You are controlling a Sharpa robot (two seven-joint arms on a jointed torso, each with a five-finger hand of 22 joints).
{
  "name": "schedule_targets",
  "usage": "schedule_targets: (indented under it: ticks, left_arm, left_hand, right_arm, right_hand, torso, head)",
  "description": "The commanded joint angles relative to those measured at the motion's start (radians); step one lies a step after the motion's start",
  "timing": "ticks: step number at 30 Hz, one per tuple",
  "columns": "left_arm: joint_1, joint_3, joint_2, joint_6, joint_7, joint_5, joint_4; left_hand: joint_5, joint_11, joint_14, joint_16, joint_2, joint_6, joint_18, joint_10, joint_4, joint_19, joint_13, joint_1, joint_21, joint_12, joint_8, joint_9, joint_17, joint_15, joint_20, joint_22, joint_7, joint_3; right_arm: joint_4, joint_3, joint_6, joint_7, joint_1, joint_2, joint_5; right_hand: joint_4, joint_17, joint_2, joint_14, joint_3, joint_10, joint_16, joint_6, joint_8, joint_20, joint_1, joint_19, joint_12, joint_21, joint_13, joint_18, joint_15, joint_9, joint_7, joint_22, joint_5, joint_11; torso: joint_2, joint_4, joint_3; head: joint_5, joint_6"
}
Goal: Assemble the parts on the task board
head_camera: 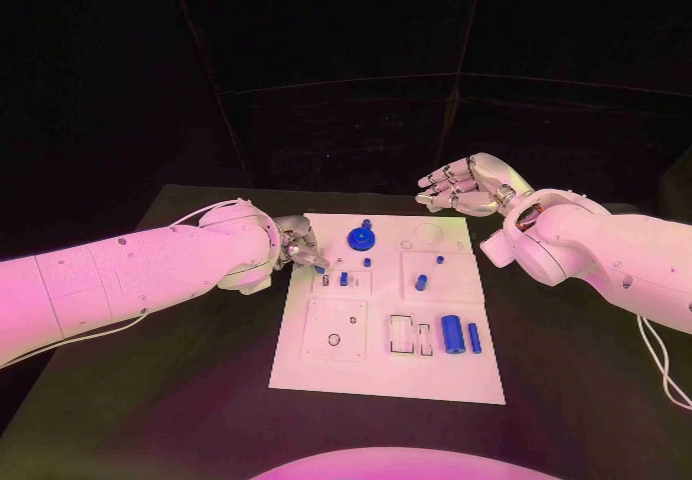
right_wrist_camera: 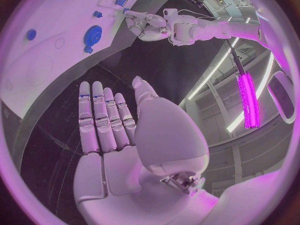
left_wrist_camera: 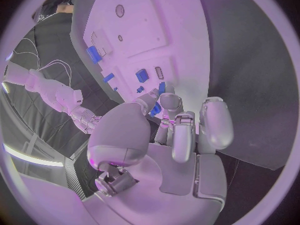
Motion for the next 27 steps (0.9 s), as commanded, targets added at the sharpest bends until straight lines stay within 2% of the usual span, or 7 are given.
schedule_targets:
  ticks: [1, 10, 27]
  left_arm:
    - [-0.006, 0.0, 0.002, -0.009, 0.006, -0.031, 0.004]
    - [-0.017, 0.0, 0.006, 0.008, 0.001, -0.038, 0.007]
    - [-0.019, -0.001, 0.009, 0.049, -0.012, -0.039, 0.017]
  left_hand:
    - [0.002, -0.002, 0.105, 0.003, 0.01, 0.002, -0.001, 0.006, -0.057, 0.005, 0.001, 0.001, 0.004, 0.003, 0.008, 0.0, 0.263, -0.006, -0.001, 0.001, -0.008, 0.065]
    - [0.002, -0.002, 0.105, 0.003, 0.009, 0.002, -0.001, 0.006, -0.057, 0.006, 0.001, 0.0, 0.004, 0.004, 0.008, 0.0, 0.263, -0.006, -0.001, 0.002, -0.008, 0.067]
    - [0.002, -0.003, 0.105, 0.003, 0.006, 0.002, -0.001, 0.006, -0.058, 0.006, 0.0, -0.003, 0.004, 0.003, 0.01, 0.001, 0.263, -0.007, -0.002, 0.002, -0.009, 0.074]
  right_arm:
    - [0.001, 0.001, 0.007, 0.009, 0.002, 0.002, -0.002]
    - [-0.001, 0.0, 0.008, 0.009, 0.002, 0.004, -0.002]
    - [0.0, 0.0, 0.008, 0.01, 0.002, 0.003, -0.002]
  right_hand:
    - [-0.007, -0.001, 0.011, -0.003, 0.0, -0.008, -0.006, -0.01, 0.003, -0.001, -0.002, 0.009, 0.003, -0.003, -0.001, 0.012, 0.002, 0.001, 0.025, -0.001, 0.006, 0.0]
    - [-0.007, -0.001, 0.011, -0.003, 0.0, -0.008, -0.006, -0.01, 0.003, -0.001, -0.002, 0.009, 0.003, -0.003, -0.001, 0.012, 0.002, 0.001, 0.025, -0.001, 0.006, 0.0]
    - [-0.007, -0.001, 0.011, -0.003, 0.0, -0.008, -0.006, -0.01, 0.003, -0.001, -0.002, 0.009, 0.003, -0.003, -0.001, 0.012, 0.002, 0.001, 0.025, -0.001, 0.006, 0.0]
  torso:
    - [0.0, -0.0019, 0.0003]
    - [0.0, -0.001, 0.0012]
    - [0.0, -0.0007, 0.0004]
  head:
    - [0.001, -0.001]
    - [-0.001, -0.001]
    - [-0.011, -0.002]
